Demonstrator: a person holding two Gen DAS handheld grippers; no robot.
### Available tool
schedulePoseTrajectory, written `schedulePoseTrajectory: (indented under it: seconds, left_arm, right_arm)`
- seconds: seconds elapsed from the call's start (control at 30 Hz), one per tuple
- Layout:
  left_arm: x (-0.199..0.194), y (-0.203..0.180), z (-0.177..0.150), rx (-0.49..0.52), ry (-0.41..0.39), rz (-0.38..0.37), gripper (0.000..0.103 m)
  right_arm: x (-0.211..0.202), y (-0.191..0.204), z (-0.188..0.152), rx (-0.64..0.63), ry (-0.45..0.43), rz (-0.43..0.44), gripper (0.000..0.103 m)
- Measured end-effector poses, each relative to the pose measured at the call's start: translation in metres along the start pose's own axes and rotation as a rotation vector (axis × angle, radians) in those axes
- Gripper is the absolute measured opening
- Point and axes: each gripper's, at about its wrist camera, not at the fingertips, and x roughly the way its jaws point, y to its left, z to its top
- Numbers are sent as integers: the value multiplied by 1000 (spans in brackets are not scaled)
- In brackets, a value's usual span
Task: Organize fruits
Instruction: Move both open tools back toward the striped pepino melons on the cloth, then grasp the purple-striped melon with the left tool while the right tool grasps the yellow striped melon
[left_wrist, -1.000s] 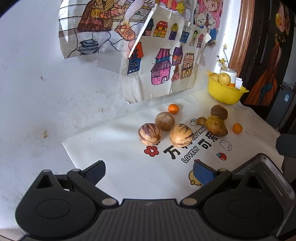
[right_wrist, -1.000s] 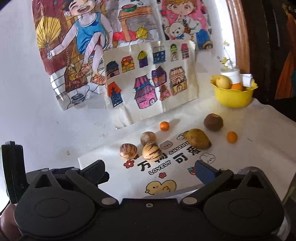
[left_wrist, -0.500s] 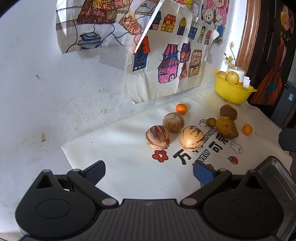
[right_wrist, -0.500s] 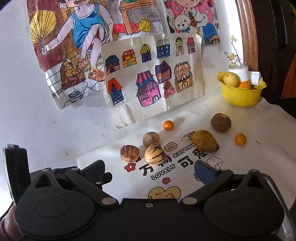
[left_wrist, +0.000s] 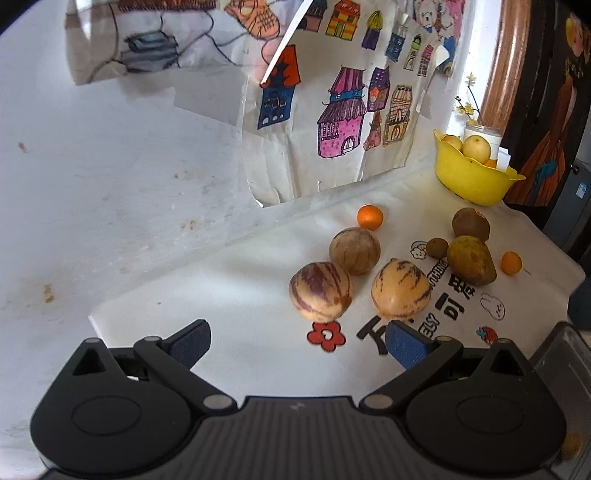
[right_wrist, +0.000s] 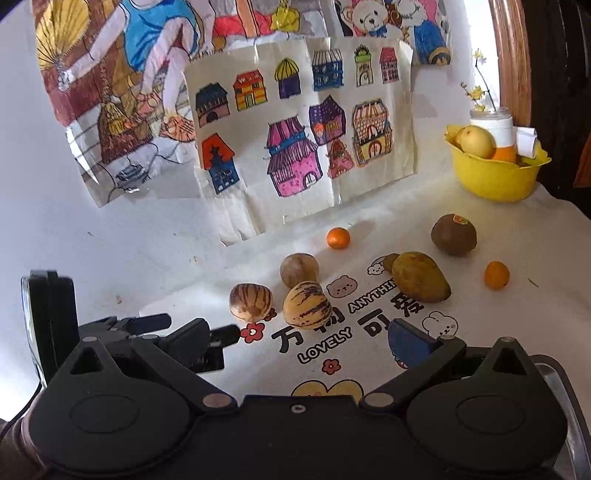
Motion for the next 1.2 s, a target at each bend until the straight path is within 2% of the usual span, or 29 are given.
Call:
schedulePoseTrajectory:
  seconds: [0.37, 0.57, 0.77, 0.9, 1.2]
  left_arm:
    - [48, 10, 20, -83, 34, -51, 99]
    - [70, 11, 25, -122, 60, -90, 86]
    - [75, 9, 26, -120, 41, -108, 80]
    - [76, 4, 25, -93, 49, -127, 56]
    - [71, 6, 20, -58, 30, -141, 52]
  right_arm:
    - [33, -22, 9, 23, 38, -5, 103]
    - [50, -28, 13, 11, 61, 1, 103]
    - [64, -31, 12, 4, 88, 2, 103]
    - [70, -31, 11, 1, 100, 4, 103]
    - [78, -31, 11, -10, 112, 15, 103]
